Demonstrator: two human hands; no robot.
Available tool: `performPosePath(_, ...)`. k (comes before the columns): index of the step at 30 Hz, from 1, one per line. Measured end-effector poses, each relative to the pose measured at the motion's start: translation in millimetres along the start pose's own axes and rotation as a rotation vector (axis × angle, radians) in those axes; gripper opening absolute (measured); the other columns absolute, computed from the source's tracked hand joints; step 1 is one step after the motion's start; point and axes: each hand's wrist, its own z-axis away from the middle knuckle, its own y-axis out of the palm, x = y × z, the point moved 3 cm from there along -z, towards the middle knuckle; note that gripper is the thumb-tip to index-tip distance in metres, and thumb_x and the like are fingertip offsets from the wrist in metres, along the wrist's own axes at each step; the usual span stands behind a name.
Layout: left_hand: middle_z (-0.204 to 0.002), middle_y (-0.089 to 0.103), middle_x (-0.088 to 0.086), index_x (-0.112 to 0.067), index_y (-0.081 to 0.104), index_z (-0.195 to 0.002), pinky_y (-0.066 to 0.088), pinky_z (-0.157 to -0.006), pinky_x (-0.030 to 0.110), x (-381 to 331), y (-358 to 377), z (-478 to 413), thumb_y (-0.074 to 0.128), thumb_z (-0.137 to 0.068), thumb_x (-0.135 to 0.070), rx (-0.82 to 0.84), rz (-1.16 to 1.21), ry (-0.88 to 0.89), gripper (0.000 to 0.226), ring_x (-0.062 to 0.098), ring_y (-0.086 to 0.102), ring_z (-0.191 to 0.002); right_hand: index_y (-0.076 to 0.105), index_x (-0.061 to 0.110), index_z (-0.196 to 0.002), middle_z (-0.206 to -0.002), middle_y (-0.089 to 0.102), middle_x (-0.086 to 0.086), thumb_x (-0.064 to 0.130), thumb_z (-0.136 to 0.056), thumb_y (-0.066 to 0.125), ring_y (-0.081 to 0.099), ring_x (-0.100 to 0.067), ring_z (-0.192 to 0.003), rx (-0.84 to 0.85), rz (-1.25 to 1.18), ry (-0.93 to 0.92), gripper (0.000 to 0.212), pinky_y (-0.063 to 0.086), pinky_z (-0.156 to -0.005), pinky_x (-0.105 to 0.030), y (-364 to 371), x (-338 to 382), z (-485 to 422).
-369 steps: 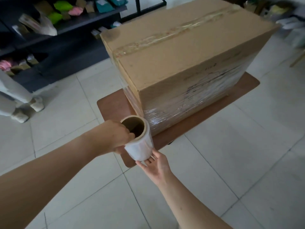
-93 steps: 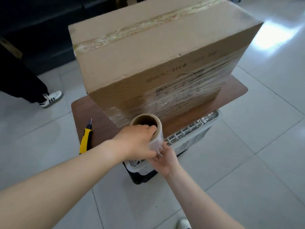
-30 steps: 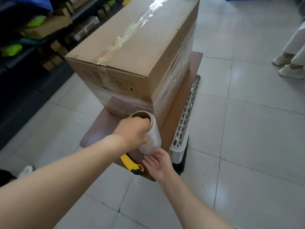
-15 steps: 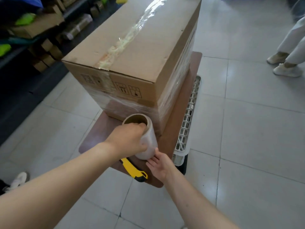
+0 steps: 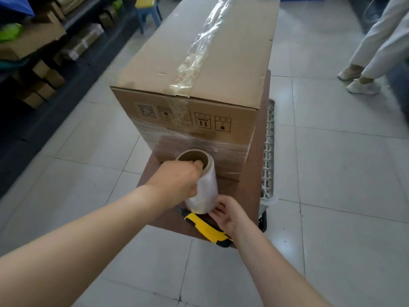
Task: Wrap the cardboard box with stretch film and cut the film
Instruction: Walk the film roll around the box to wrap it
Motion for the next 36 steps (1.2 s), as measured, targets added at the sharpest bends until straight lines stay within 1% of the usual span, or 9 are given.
performPosePath(2,-0.083,0.055,0.002,-0.011,0.043,-0.108,0.051,-0.056,0.038,8,0,2,0.05,-0.088,-0.015,-0.003,-0.057,0.026,0.022,0.028,0.06,-0.068,0.058,-0.001,-0.105,-0.116,0.061,-0.02,0.014,-0.089,0.06,0.059,-0.031,-0.099,0.014,-0.008,-0.02,0.021,0.051,-0.083,-0.037,9,1,7)
performPosePath(4,-0.081,0.052,0.001,-0.011,0.043,-0.108,0.045,-0.051,0.035,11,1,6,0.047,-0.088,-0.013,-0.031,-0.126,0.059,0.02,0.026,0.054,-0.063,0.057,0.002,-0.116,-0.119,0.062,-0.016,0.036,-0.088,0.065,0.059,-0.029,-0.106,0.021,0.038,-0.053,0.044,0.05,-0.085,-0.037,18,0,5)
performPosePath(7,-0.086,0.057,0.002,-0.012,0.043,-0.106,0.034,-0.049,0.033,15,6,9,0.046,-0.089,-0.012,-0.075,-0.194,0.097,0.018,0.022,0.042,-0.06,0.054,0.008,-0.131,-0.129,0.062,-0.01,0.046,-0.084,0.067,0.058,-0.026,-0.117,0.004,0.086,-0.123,0.062,0.05,-0.088,-0.034,28,-6,0)
performPosePath(16,-0.088,0.059,0.0,-0.017,0.04,-0.095,0.028,-0.052,0.03,25,6,13,0.053,-0.08,-0.014,-0.144,-0.065,0.112,0.02,0.021,0.048,-0.067,0.057,0.005,-0.127,-0.127,0.063,-0.012,0.035,-0.093,0.058,0.062,-0.019,-0.097,0.048,-0.037,-0.156,0.046,0.051,-0.087,-0.029,40,-17,4)
performPosePath(19,-0.092,0.06,0.002,-0.016,0.039,-0.094,0.026,-0.049,0.03,29,15,13,0.054,-0.08,-0.017,-0.147,0.035,0.104,0.021,0.024,0.058,-0.079,0.055,0.004,-0.129,-0.127,0.062,-0.014,0.034,-0.092,0.06,0.061,-0.022,-0.106,0.044,-0.014,-0.128,0.048,0.047,-0.095,-0.033,44,-24,-1)
performPosePath(23,-0.096,0.063,0.002,-0.012,0.047,-0.11,0.043,-0.057,0.031,37,25,7,0.056,-0.086,-0.041,-0.151,0.088,0.111,0.038,0.023,0.062,-0.082,0.052,0.004,-0.132,-0.127,0.058,-0.01,0.036,-0.09,0.063,0.049,-0.023,-0.126,0.037,0.007,-0.135,0.054,0.036,-0.105,-0.03,52,-36,-2)
performPosePath(26,-0.093,0.063,0.002,-0.012,0.047,-0.113,0.042,-0.052,0.029,46,26,5,0.051,-0.091,-0.038,-0.209,0.078,0.154,0.035,0.023,0.062,-0.077,0.05,0.004,-0.134,-0.117,0.055,-0.008,0.034,-0.088,0.065,0.043,-0.022,-0.131,0.022,0.004,-0.151,0.057,0.03,-0.109,-0.03,54,-44,-4)
performPosePath(30,-0.081,0.059,0.001,-0.009,0.047,-0.115,0.039,-0.047,0.029,60,28,8,0.051,-0.09,-0.031,-0.183,0.108,0.212,0.033,0.019,0.053,-0.063,0.045,0.002,-0.138,-0.136,0.048,-0.016,0.029,-0.082,0.072,0.043,-0.024,-0.131,0.02,-0.045,-0.152,0.067,0.033,-0.109,-0.031,64,-57,-7)
performPosePath(36,-0.089,0.064,0.004,-0.01,0.045,-0.116,0.046,-0.057,0.031,84,28,19,0.047,-0.092,-0.025,-0.149,-0.018,0.29,0.029,0.024,0.062,-0.074,0.057,-0.01,-0.117,-0.119,0.064,-0.019,0.01,-0.08,0.075,0.059,-0.022,-0.114,0.02,-0.105,-0.23,0.045,0.042,-0.106,-0.034,84,-74,-7)
